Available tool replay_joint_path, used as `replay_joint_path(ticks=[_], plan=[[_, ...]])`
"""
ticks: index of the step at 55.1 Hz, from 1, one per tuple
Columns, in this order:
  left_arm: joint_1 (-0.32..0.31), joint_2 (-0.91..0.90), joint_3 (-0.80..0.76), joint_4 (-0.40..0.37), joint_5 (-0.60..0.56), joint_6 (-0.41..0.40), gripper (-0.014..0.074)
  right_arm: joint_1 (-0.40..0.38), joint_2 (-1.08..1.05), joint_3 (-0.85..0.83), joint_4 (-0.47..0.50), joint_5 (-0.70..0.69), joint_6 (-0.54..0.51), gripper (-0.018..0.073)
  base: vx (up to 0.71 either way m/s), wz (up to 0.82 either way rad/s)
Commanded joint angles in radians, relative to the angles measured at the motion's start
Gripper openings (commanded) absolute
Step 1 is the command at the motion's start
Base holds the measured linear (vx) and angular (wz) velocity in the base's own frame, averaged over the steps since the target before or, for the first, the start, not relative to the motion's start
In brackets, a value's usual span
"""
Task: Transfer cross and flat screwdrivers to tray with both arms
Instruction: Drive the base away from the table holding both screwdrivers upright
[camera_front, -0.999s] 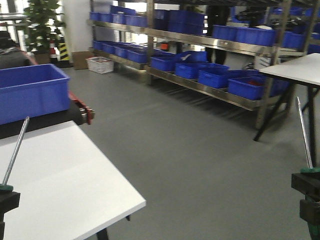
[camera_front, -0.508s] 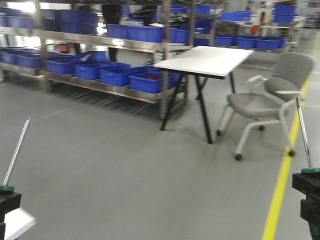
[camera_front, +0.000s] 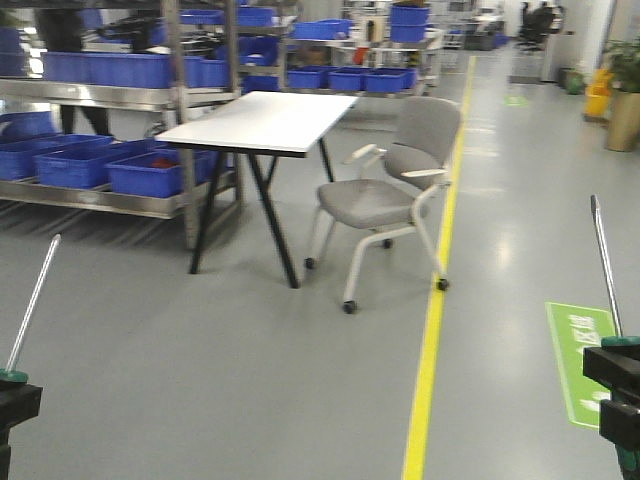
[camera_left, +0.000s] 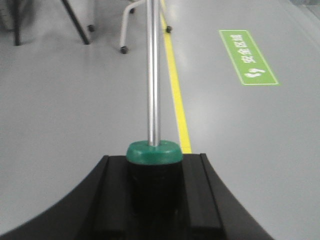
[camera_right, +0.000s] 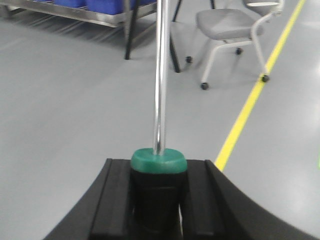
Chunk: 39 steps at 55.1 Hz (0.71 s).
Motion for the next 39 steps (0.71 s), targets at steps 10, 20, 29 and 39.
replay_joint_path(ticks=[10,20,29,39], plan=[[-0.005,-0.008,-0.032,-0.023,-0.072,0.000,0.0000,-0.003,-0.012,-0.030,0.004,-0.087,-0.005,-0.0008,0.23,-0.53],[-0.005,-0.008,-0.032,-0.023,-0.071,0.000,0.0000,-0.003,-0.012,-0.030,0.004,-0.087,-0.005,-0.0008,0.26,-0.48],[-0.005,-0.008,-0.032,-0.023,-0.071,0.000,0.0000,-0.003,-0.012,-0.030,0.004,-0.087,-0.005,-0.0008,0.30,-0.37],[-0.005,-0.008,-0.032,-0.023,-0.071,0.000,0.0000,-0.003,-0.012,-0.030,0.004,-0.087,-0.005,-0.0008,0.34,-0.19]])
